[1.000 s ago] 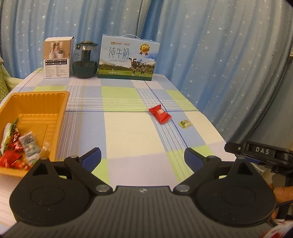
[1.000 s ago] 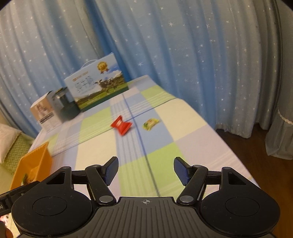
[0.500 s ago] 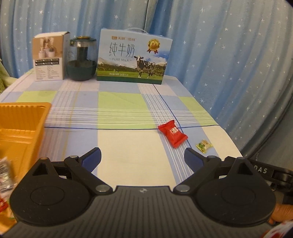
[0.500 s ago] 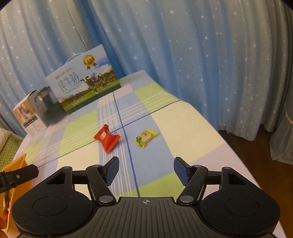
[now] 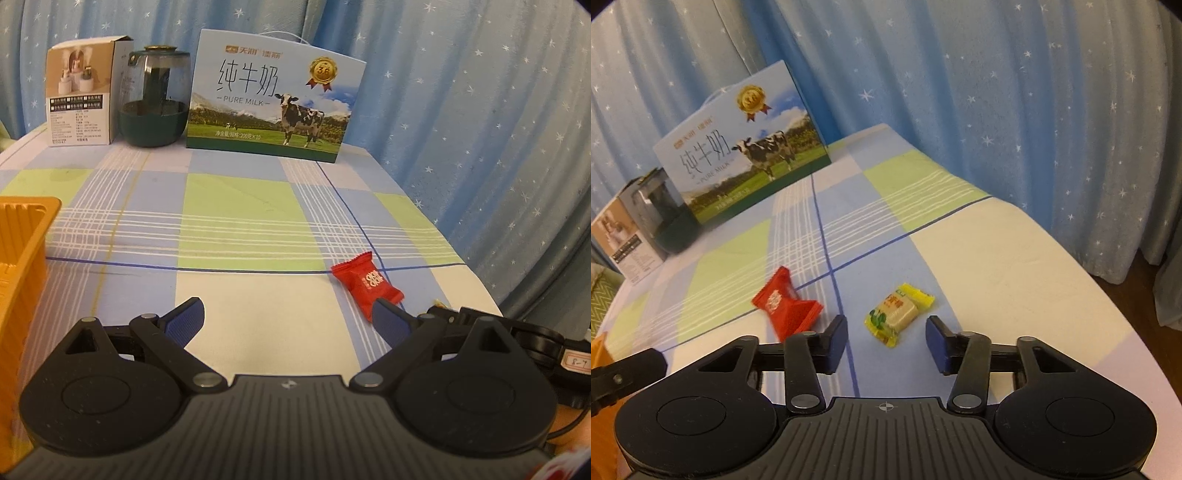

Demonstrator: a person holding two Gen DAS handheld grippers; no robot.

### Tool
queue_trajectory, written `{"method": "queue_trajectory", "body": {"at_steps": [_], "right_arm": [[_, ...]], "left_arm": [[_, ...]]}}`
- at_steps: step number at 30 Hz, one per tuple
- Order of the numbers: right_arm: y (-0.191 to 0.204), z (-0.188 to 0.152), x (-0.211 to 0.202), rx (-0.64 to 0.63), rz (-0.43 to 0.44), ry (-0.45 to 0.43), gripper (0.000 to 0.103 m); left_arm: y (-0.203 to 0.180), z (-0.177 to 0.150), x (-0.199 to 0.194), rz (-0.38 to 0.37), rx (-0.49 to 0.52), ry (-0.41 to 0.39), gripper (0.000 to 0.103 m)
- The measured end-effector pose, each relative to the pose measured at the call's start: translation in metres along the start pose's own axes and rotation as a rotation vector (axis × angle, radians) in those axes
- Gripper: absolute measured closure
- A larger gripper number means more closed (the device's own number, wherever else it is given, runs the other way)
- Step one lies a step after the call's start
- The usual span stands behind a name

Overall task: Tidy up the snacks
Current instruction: 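Grasp the red-wrapped candy with the left tool while the right tool grasps the yellow candy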

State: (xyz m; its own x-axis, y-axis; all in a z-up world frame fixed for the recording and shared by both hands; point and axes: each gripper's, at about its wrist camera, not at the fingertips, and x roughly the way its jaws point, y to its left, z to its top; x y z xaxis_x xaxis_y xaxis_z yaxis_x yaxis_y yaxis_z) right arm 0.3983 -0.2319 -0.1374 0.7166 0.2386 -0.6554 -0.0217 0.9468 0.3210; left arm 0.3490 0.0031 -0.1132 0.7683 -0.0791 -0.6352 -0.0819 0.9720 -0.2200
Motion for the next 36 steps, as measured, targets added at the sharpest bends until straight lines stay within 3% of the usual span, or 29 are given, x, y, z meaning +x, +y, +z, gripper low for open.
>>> {"method": "queue_trajectory", "body": {"at_steps": [8,11,17,21,27,32,36], "right_arm": [[0.022,-0.004,0.016,-0.17,-0.072,-0.02,0.067],[0.027,-0.006,0.021,-0.244,-0.104,-0.023,0.08],[0.028,-0.002,0.025,-0.24,-0.007,-0.024,0.081],[0.039,-0.004,0.023,-0.292,0.124,-0.009,0.081],[0.029,0.002,0.017,-0.224,0.077,-0.031,0.081],[0.012,0.007,0.01,-0.172,0.038,-0.038,0.081],[-0.001,0.008,0.006,-0.143,0.013,-0.04,0.081]], "left_arm": [[0.002,-0.003,0.014,-0.024,-0.019,0.019,0.007],[0.002,-0.003,0.017,-0.034,-0.021,0.028,0.007],[0.006,-0.003,0.02,-0.039,-0.017,0.035,0.007],[0.01,-0.002,0.022,-0.035,-0.017,0.036,0.007],[0.0,0.0,0.038,-0.096,0.011,0.031,0.008],[-0.018,0.002,0.059,-0.158,0.056,0.041,0.026],[-0.033,0.005,0.072,-0.182,0.078,0.042,0.035]]}}
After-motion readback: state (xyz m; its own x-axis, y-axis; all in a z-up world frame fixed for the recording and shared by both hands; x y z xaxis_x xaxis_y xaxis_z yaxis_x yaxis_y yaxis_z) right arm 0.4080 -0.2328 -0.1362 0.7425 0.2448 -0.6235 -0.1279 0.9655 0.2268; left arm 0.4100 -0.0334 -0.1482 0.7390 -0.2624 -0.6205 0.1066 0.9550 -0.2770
